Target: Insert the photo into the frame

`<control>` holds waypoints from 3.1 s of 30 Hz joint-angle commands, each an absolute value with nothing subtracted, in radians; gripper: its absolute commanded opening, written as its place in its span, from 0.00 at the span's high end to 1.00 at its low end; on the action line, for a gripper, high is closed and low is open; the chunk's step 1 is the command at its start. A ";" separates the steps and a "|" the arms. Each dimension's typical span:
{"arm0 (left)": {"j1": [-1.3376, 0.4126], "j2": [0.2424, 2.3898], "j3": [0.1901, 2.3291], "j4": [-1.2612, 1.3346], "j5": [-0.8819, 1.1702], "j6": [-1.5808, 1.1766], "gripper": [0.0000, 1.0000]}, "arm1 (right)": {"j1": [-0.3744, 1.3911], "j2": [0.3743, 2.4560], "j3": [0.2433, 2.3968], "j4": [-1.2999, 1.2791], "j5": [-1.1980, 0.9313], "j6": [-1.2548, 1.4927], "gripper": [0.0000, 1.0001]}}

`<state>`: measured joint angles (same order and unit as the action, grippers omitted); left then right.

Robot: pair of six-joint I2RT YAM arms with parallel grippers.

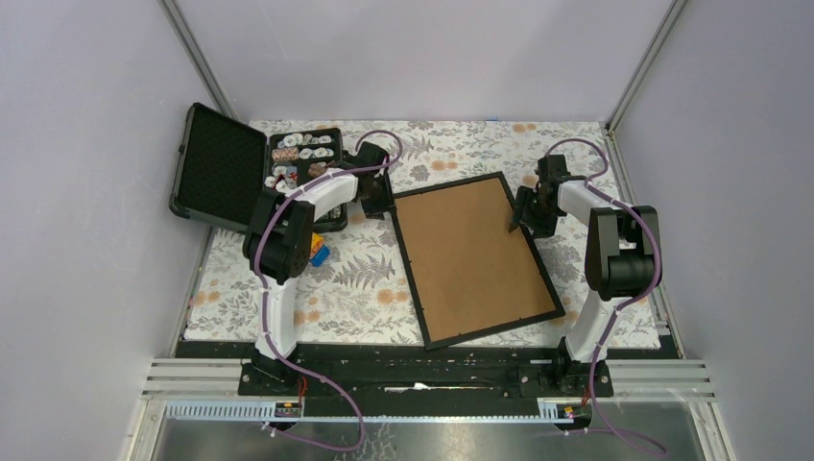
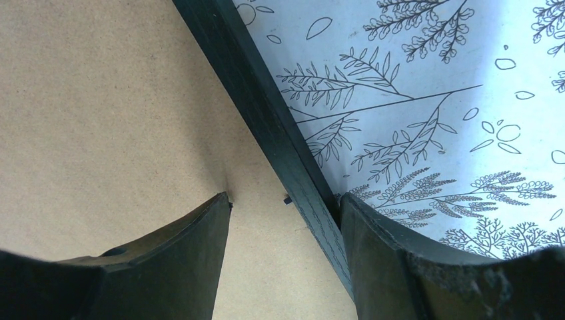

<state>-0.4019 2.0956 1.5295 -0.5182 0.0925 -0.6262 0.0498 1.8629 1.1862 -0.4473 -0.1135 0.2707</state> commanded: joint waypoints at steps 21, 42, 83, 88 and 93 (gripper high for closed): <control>-0.488 2.337 1.665 -0.679 -0.103 -0.660 0.61 | 0.095 1.852 1.162 -0.444 -0.153 0.275 0.32; -0.572 2.645 2.052 -1.015 -0.262 -0.535 0.60 | 0.120 1.831 1.163 -0.437 -0.167 0.278 0.32; -0.357 1.400 1.313 -0.749 0.140 -0.370 0.05 | 0.556 1.546 1.207 -0.835 0.116 0.535 0.17; -0.351 1.281 1.153 -0.721 0.024 -0.517 0.04 | 0.832 1.650 1.269 -0.727 -0.028 0.822 0.21; -0.351 1.163 0.948 -0.649 0.059 -0.653 0.07 | 0.941 1.846 1.439 -0.755 0.047 0.976 0.33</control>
<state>-0.3527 1.2636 1.0492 -0.7349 0.0742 -0.5343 0.9009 1.7302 1.3151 -0.7418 0.0128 0.7696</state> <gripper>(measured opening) 0.942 0.692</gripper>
